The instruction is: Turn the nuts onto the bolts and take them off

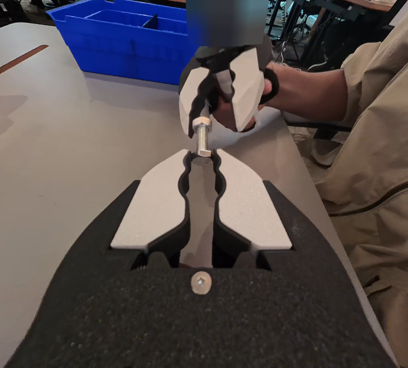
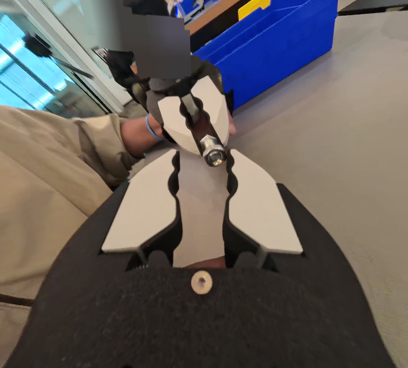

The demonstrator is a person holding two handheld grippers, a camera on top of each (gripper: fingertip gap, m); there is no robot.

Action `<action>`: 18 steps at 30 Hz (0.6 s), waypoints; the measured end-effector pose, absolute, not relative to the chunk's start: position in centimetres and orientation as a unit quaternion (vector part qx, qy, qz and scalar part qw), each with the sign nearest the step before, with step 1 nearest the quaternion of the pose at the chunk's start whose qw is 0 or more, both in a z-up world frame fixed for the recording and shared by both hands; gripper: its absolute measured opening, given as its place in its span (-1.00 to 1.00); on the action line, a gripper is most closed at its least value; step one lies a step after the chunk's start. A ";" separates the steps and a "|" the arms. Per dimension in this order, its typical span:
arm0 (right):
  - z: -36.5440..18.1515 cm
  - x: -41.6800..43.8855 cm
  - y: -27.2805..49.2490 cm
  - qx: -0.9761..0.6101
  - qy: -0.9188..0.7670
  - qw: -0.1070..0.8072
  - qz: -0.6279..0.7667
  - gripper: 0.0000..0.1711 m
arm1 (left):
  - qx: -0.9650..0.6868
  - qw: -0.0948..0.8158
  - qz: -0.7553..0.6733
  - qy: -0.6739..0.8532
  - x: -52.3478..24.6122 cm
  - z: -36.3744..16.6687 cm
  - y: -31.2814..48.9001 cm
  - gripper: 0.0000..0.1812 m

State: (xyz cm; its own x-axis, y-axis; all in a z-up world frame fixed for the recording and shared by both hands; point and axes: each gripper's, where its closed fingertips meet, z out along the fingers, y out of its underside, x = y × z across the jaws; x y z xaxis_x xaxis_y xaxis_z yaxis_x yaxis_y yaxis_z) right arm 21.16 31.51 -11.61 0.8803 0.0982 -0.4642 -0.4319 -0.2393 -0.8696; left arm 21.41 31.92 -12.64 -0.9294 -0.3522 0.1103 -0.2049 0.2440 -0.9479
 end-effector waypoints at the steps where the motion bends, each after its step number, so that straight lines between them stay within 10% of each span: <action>1: -11.5 21.2 31.6 -0.749 0.122 0.608 0.234 -0.57 | -0.175 0.067 -0.589 0.787 21.4 -12.6 31.8 -0.80; 18: -10.3 20.5 31.0 -0.790 -0.169 0.589 -0.032 -0.79 | -0.175 -0.046 -0.649 0.739 19.8 -10.8 31.2 -0.80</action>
State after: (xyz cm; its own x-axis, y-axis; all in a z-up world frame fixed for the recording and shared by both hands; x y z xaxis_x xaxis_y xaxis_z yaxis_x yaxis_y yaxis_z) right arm 20.53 31.00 -10.30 0.9410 0.2291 0.2491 0.3042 -0.2499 -0.9193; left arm 19.75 31.18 -10.84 -0.9346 -0.1985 0.2952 -0.3183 0.0959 -0.9431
